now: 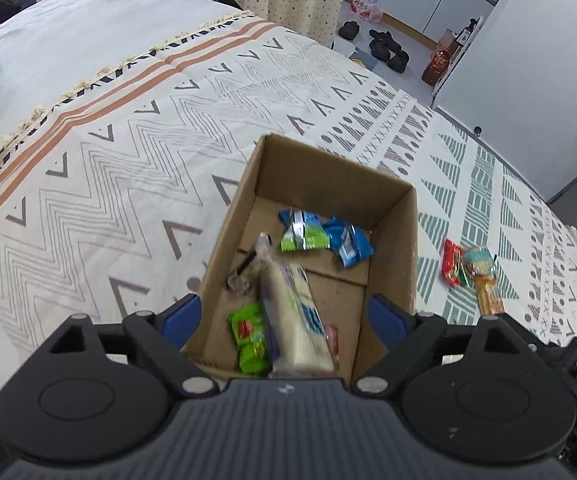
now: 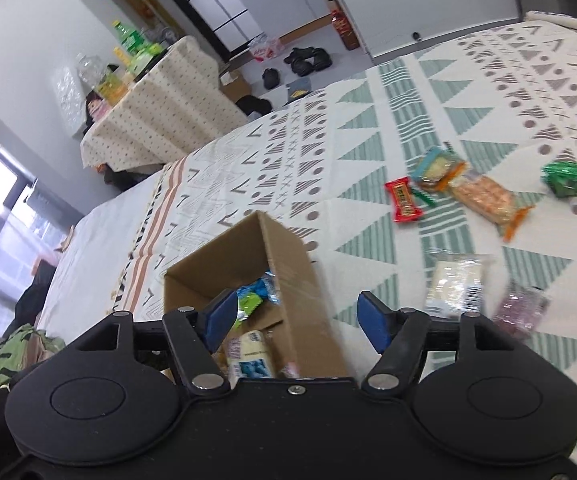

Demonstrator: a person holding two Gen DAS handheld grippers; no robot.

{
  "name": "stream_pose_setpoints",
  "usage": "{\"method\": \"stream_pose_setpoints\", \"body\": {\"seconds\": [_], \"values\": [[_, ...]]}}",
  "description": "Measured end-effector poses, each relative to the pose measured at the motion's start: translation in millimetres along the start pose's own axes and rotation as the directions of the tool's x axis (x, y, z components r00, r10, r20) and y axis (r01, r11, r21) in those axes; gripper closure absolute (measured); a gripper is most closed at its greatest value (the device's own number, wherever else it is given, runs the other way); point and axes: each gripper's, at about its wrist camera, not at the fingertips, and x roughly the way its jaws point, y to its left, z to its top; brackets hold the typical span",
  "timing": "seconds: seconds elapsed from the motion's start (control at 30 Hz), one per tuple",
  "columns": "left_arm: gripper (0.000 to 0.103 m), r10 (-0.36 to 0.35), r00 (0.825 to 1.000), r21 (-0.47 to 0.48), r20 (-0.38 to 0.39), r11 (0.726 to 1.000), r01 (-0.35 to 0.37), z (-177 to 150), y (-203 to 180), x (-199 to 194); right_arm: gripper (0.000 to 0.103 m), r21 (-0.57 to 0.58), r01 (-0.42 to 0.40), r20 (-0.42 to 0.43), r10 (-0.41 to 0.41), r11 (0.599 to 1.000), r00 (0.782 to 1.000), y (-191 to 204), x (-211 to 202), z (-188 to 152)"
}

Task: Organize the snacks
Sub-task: 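Move both tools from the box toward the remaining snacks, then grasp the purple packet with the right tool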

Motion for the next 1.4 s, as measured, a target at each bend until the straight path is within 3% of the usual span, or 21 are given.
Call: {"method": "stream_pose_setpoints", "body": {"seconds": [0.43, 0.73, 1.0, 1.4], "values": [[0.013, -0.040, 0.999, 0.039, -0.022, 0.998, 0.041, -44.3, -33.8, -13.0, 0.032, 0.070, 0.059, 0.023, -0.061, 0.996, 0.998, -67.9, -38.8, -15.9], [0.013, -0.061, 0.998, 0.138, -0.011, 0.989, 0.062, -68.9, -73.2, -18.6, 0.032, 0.125, 0.069, 0.031, -0.074, 0.990, 0.997, -105.4, -52.8, -20.3], [0.014, -0.081, 0.997, 0.210, -0.006, 0.974, 0.081, -79.5, -107.4, -13.6, 0.034, 0.202, 0.076, 0.016, -0.081, 0.976, 0.997, -135.2, -49.4, -21.6], [0.022, -0.098, 0.992, 0.228, -0.083, 0.967, 0.115, -78.3, -141.4, 23.0, 0.038, 0.322, 0.097, -0.024, -0.094, 0.942, 0.995, -163.1, -24.5, -26.9]]}}
